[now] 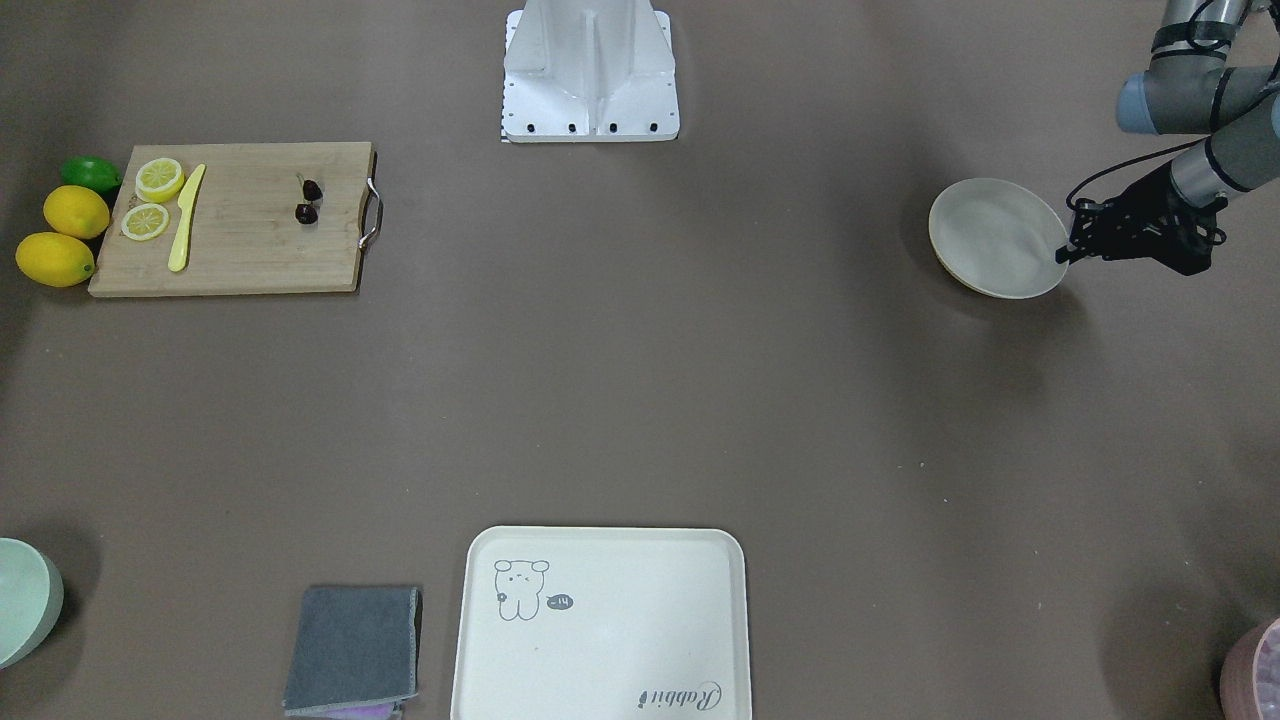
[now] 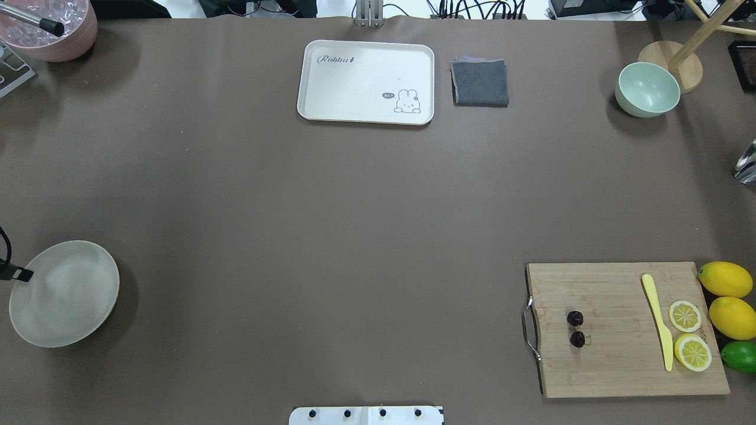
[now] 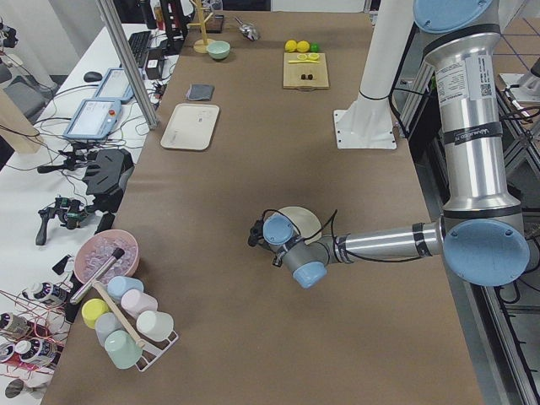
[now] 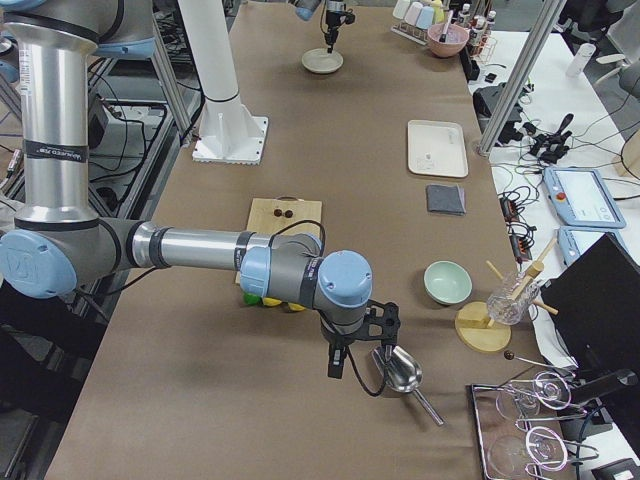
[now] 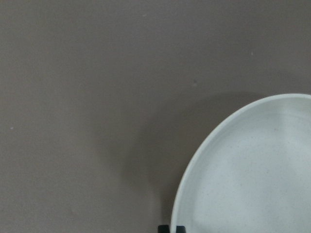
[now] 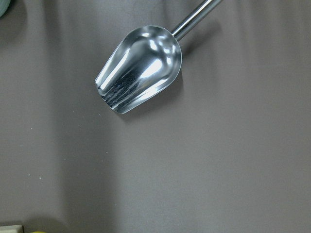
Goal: Place red cherry on plate
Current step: 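Reach the left gripper to the rim of the white plate and grip it, then slide the white plate with the left gripper toward the table center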
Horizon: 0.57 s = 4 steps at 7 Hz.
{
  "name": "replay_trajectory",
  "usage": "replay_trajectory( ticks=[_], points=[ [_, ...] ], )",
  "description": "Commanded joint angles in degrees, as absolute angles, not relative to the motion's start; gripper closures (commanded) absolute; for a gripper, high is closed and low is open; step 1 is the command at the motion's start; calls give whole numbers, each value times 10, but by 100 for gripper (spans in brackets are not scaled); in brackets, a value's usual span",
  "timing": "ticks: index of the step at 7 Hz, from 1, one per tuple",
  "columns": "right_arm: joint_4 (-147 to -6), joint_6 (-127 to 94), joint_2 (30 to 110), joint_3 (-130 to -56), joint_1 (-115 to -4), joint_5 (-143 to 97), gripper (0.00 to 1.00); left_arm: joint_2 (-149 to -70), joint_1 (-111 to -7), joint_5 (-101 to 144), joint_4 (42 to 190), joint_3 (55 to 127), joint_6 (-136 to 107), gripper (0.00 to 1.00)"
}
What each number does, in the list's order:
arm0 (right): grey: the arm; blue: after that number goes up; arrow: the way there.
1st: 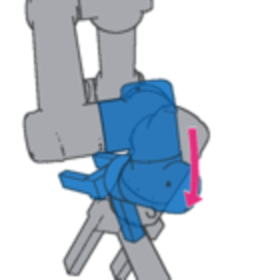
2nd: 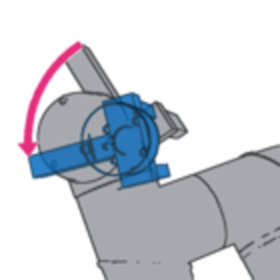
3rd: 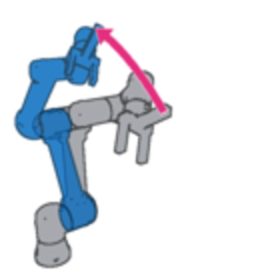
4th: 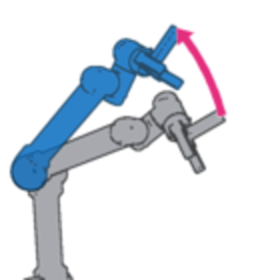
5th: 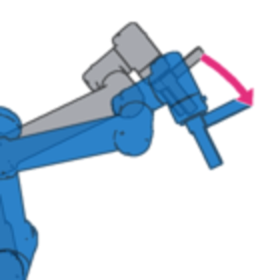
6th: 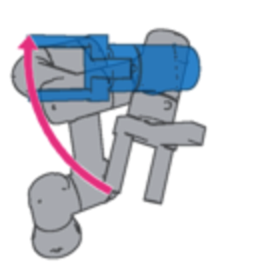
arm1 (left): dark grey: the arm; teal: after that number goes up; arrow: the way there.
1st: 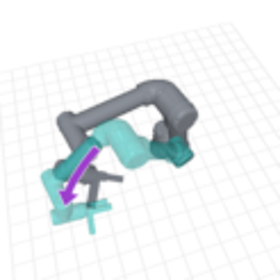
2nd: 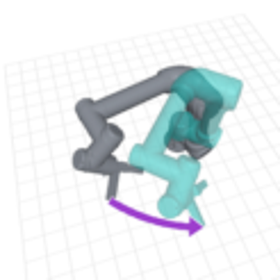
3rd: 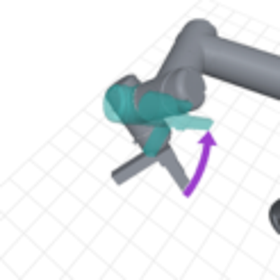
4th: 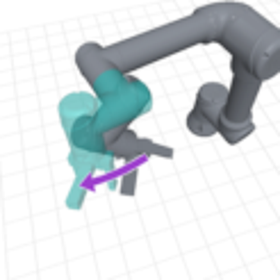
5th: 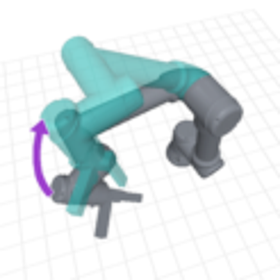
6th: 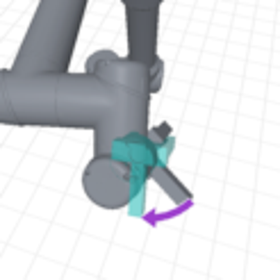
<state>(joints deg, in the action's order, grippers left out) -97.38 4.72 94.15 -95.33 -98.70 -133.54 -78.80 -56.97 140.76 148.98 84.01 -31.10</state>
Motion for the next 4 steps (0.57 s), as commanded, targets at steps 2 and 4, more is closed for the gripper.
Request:
replay_trajectory(
  ticks=[2, 4],
  points=[
    [-974, 48, 942, -960, -987, -1337, 0, -835, -617, 1500, 1471, 839, -347, 100],
    [-974, 54, 947, -960, -987, -1340, 0, -928, -618, 1424, 1456, 838, -496, 100]
  ],
)
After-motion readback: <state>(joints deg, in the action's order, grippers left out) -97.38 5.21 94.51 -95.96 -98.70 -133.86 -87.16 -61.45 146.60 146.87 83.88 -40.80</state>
